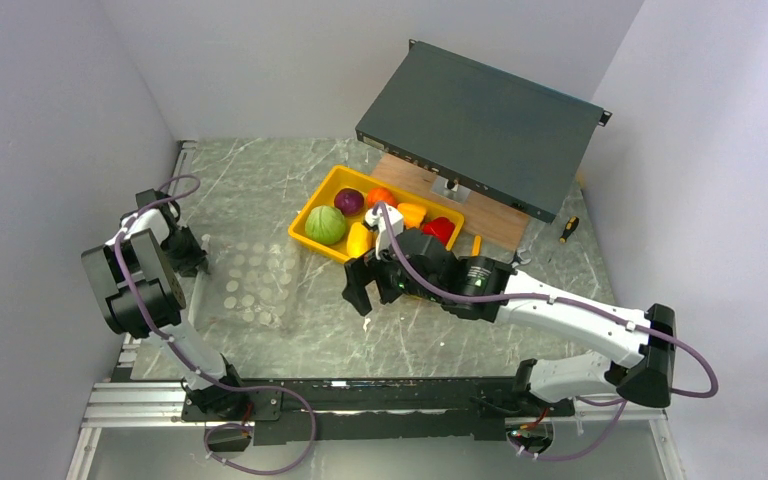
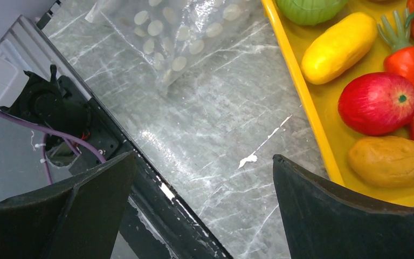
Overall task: Place the food in the zip-top bag and seal the zipper
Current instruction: Pick up the zipper food storage bag at the center of the board.
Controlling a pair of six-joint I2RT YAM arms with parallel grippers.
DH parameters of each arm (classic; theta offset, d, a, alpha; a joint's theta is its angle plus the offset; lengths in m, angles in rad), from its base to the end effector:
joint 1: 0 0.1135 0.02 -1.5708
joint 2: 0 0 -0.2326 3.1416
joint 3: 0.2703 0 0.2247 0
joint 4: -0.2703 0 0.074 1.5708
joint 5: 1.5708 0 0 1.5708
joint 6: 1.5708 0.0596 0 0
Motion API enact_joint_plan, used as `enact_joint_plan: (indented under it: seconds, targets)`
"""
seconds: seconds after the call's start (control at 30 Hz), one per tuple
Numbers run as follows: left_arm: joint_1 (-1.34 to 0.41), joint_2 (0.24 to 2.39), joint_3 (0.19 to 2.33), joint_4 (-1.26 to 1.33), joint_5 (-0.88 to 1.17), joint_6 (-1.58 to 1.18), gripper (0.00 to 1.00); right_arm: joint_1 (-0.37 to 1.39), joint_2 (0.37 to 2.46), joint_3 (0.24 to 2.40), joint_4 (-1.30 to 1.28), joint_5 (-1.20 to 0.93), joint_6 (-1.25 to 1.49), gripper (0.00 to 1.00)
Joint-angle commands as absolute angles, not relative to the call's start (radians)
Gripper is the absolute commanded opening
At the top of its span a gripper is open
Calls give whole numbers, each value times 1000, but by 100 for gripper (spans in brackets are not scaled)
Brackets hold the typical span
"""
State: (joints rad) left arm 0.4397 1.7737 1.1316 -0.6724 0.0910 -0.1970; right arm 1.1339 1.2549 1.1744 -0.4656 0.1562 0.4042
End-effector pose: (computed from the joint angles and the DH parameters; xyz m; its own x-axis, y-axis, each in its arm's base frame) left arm 0.2828 0.1271 0.1307 -0.7795 -0.5821 -0.2314 -0.5666 0.8127 -0.1358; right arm 0.1277 0.2515 0.3080 -0.5319 -0.2209 -0.8175 -0.6848 0.6801 0.2618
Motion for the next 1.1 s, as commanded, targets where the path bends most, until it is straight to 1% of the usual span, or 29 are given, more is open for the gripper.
enact_joint_plan:
  seconds: [0.0, 0.2, 0.33, 0.4, 0.57, 0.67, 0.77, 0.9, 1.0, 1.07]
  targets:
    - [441, 1750, 1159, -687, 150, -187, 1, 1132, 1291, 1253, -486, 179, 402, 100]
    - [415, 1651, 1142, -677, 99, -193, 0, 1132, 1308, 1259, -497, 178, 424, 100]
    - [398, 1546, 1124, -676, 25, -209, 0, 1132, 1324, 1252, -500, 178, 437, 99]
    - [395, 1475, 1104, -673, -13, -222, 0, 1133, 1332, 1268, -522, 179, 437, 98]
    - [364, 1235, 1035, -660, -190, -242, 0, 1131, 1306, 1244, -509, 198, 429, 98]
    - [362, 1113, 1026, -708, -254, -258, 0, 1132, 1282, 1211, -485, 198, 420, 99]
    - [362, 992, 1059, -803, -359, -282, 0, 1129, 1282, 1191, -470, 213, 406, 99]
    - [361, 866, 1164, -918, -489, -311, 0, 1125, 1312, 1189, -447, 185, 400, 99]
    - [347, 831, 1264, -1018, -496, -343, 0, 1124, 1334, 1182, -407, 149, 414, 99]
    - [283, 830, 1308, -1080, -454, -394, 0, 1124, 1344, 1174, -374, 115, 430, 99]
